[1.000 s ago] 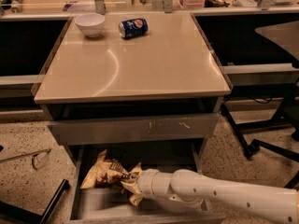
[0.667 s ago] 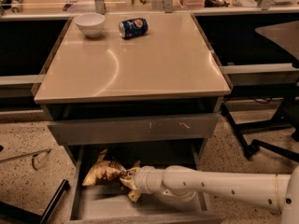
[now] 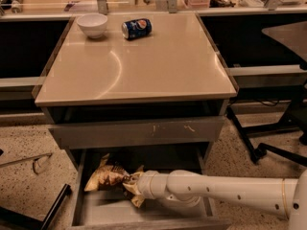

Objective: Place brown chip bag into middle drawer

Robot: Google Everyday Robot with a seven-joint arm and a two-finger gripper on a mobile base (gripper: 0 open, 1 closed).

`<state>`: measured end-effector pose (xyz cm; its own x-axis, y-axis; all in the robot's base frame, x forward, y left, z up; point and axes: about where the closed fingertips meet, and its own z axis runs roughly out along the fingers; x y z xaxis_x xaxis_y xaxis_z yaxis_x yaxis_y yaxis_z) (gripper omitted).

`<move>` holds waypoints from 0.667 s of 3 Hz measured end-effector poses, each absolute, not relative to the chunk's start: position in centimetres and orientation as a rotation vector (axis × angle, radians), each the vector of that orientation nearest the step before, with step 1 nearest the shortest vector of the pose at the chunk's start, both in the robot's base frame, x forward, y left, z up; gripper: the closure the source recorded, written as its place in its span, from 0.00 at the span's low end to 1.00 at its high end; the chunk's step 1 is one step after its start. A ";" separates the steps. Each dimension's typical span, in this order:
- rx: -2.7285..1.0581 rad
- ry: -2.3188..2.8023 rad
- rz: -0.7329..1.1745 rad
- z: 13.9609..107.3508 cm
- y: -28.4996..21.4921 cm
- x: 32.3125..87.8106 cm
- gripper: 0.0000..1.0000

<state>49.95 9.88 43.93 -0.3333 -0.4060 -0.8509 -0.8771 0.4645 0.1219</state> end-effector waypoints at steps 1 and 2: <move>-1.071 1.928 0.759 43.9 9.9 50.0 0.59; -1.071 1.927 0.759 43.9 9.9 50.0 0.36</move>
Offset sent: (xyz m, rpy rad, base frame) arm 0.0000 0.0000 0.0000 0.0000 0.0000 0.0000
